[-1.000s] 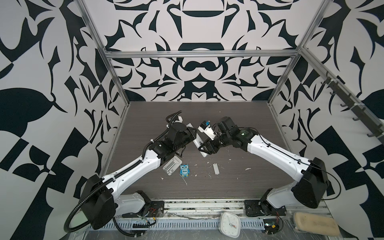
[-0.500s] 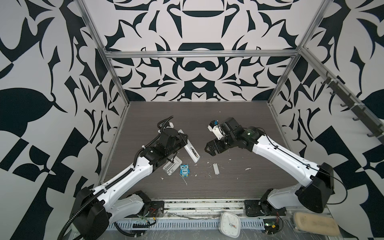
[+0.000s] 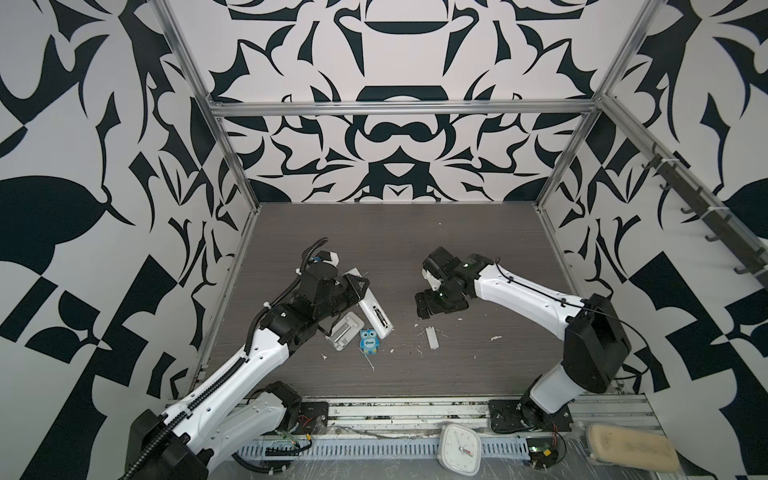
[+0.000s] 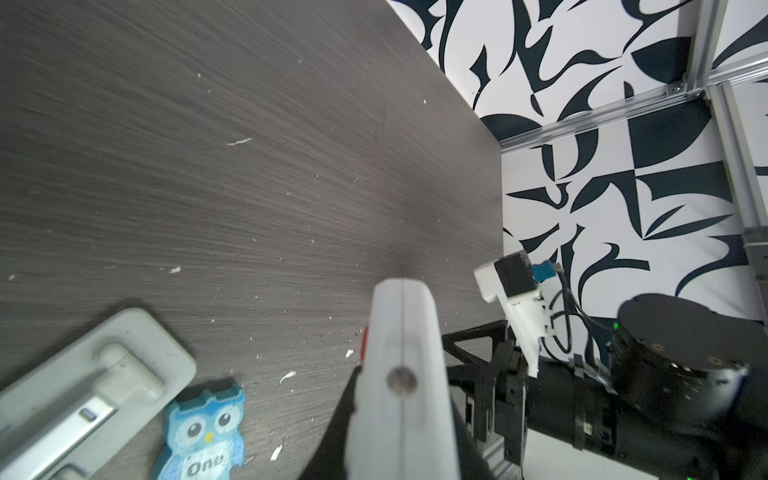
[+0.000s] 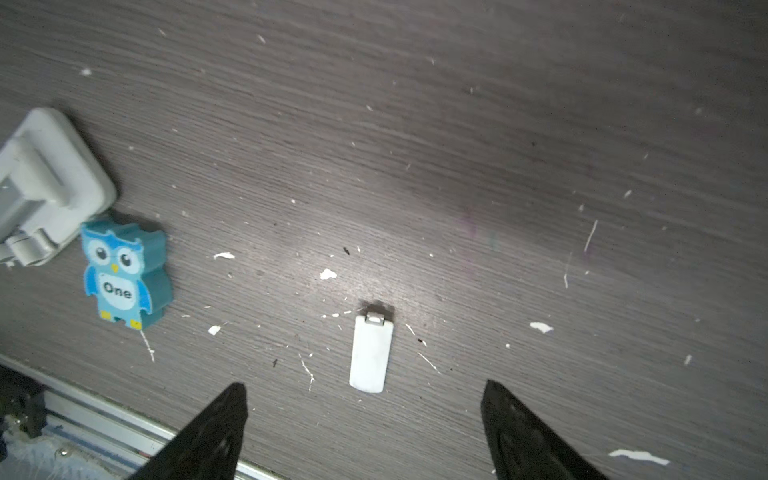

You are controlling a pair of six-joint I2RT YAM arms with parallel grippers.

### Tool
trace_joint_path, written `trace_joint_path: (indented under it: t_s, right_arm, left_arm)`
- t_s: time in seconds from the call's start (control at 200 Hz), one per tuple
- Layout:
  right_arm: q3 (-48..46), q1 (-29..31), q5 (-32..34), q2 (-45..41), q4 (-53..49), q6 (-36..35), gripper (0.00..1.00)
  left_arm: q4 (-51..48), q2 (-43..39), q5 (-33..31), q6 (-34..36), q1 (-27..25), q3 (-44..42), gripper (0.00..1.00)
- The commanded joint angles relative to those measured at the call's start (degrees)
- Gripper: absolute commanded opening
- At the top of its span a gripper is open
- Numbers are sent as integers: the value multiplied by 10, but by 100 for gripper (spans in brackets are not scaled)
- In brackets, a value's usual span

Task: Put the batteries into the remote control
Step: 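Lower the right gripper onto the white battery cover on the table and close it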

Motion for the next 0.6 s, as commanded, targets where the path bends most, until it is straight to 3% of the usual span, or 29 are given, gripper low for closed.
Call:
trace_joint_path:
  t_s: [0.0, 0.595]
  right_arm:
    - [-9, 0, 22, -1, 8, 26, 87]
    - [-57, 42, 20, 77, 70, 44, 84]
  left_arm:
    - [-12, -7, 24, 6, 1, -8, 7]
    - [-13, 4, 42, 2, 1, -21, 8]
